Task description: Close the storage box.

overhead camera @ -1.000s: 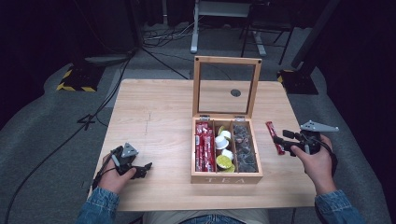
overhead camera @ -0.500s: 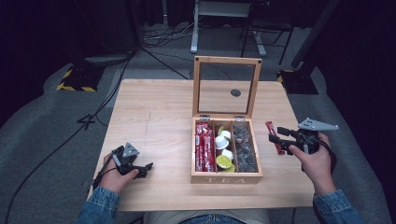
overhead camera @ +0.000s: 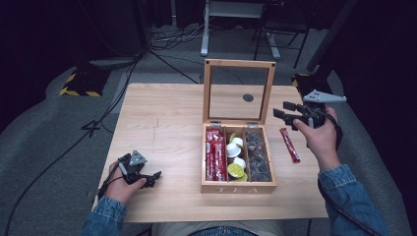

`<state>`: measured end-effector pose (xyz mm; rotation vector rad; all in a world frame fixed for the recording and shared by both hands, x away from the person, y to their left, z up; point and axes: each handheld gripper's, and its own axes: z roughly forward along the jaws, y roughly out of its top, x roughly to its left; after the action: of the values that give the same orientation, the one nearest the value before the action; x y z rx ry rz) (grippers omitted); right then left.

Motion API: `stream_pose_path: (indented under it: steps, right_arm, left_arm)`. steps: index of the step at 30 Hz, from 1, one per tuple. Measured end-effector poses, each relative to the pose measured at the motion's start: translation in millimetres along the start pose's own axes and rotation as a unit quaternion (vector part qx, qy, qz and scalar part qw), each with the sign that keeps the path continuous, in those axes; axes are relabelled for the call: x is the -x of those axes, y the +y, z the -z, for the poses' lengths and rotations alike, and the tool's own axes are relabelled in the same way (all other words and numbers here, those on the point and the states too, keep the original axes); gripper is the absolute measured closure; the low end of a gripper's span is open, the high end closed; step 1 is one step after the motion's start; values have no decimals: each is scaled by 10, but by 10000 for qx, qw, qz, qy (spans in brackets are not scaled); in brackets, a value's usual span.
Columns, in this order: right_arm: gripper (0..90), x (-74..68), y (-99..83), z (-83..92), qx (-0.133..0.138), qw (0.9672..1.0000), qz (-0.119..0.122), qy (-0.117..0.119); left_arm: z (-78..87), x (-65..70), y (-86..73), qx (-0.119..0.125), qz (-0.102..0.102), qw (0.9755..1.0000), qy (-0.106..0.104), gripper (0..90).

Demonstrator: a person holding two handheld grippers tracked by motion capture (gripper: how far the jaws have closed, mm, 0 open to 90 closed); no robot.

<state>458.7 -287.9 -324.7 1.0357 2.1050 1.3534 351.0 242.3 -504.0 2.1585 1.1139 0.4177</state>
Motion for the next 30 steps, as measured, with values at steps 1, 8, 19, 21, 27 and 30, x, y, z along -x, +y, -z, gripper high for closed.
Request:
stream_pose_path:
  steps: [1, 8, 19, 21, 27, 30]
  right_arm:
    - [433, 30, 51, -33, 26, 10000, -20, -18]
    - [418, 244, 390, -307, 53, 9998, -66, -185]
    - [409, 438, 616, -694, -60, 9995, -44, -292]
    - [408, 464, 612, -742, -50, 9995, -95, -281]
    - [409, 529, 642, -833, -74, 9996, -91, -268]
    - [411, 536, 666, -860, -60, 9998, -69, -196]
  left_arm:
    - [2, 1, 0, -10, 5, 10000, 3, 121]
    - [4, 1, -1, -9, 5, 10000, -2, 121]
    - [5, 4, -4, -5, 13, 10000, 0, 121]
    - [6, 9, -9, 7, 38, 10000, 11, 121]
    - [14, 19, -21, 8, 67, 10000, 31, 121]
    - [16, 17, -22, 3, 60, 10000, 25, 121]
